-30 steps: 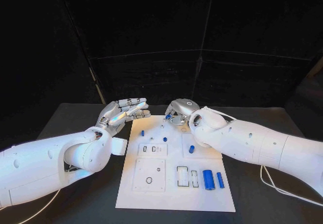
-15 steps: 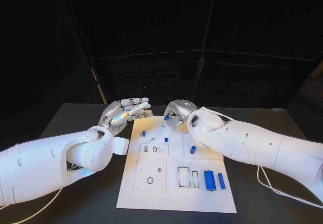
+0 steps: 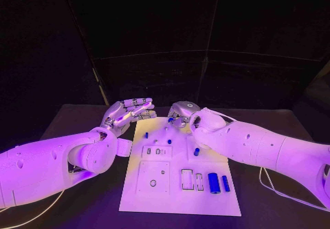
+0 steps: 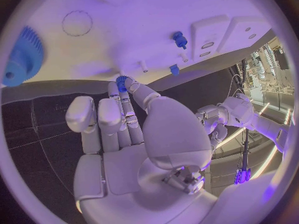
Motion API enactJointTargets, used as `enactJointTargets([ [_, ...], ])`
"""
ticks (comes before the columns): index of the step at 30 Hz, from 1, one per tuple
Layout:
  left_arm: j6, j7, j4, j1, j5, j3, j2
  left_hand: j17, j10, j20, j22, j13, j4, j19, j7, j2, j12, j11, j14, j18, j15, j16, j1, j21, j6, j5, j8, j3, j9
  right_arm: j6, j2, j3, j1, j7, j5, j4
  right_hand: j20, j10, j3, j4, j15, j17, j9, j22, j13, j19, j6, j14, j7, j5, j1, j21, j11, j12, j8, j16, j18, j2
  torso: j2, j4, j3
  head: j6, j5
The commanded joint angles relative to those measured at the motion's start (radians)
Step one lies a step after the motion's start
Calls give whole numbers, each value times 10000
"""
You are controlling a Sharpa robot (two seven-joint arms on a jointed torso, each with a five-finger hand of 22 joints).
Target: Assemble the parts on the task board
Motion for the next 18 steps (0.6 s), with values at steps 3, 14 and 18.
enactJointTargets([
  [3, 202, 88, 29, 27, -63, 9, 11, -9, 39, 20, -11, -15, -3, 54, 591, 0, -29, 16, 60, 178, 16, -52, -68, -69, 72, 39, -53, 40, -15, -106, 67, 7, 25, -215, -139, -29, 56, -142, 38, 89, 29, -48, -20, -36, -12, 6, -121, 68, -15, -77, -4, 5, 30, -53, -67, 5, -167, -155, -1, -3, -3, -7, 24],
  [14, 257, 16, 31, 37, -63, 9, 23, -15, 38, 21, -20, -15, -20, 56, 589, 14, -42, 16, 58, 178, 17, -64, -60, -81, 72, 39, -63, 57, -17, 79, 161, 7, 30, -258, -153, -74, 101, -410, 144, 286, 77, -161, -23, -99, -17, -41, -334, 49, 15, -158, -3, -27, 86, -52, -68, 14, -155, -346, 9, -4, 8, -73, 46],
  [18, 278, -5, 32, 41, -63, 9, 25, -16, 38, 22, -21, -15, -22, 56, 589, 16, -43, 17, 58, 178, 17, -65, -60, -82, 71, 39, -64, 59, -17, 122, 197, 7, 40, -294, -154, -135, 139, -673, 157, 391, 128, -447, -24, -403, -30, -245, -471, -29, 60, -219, -4, -162, 147, -73, -66, -139, -101, -465, -2, -15, -3, -82, 44],
])
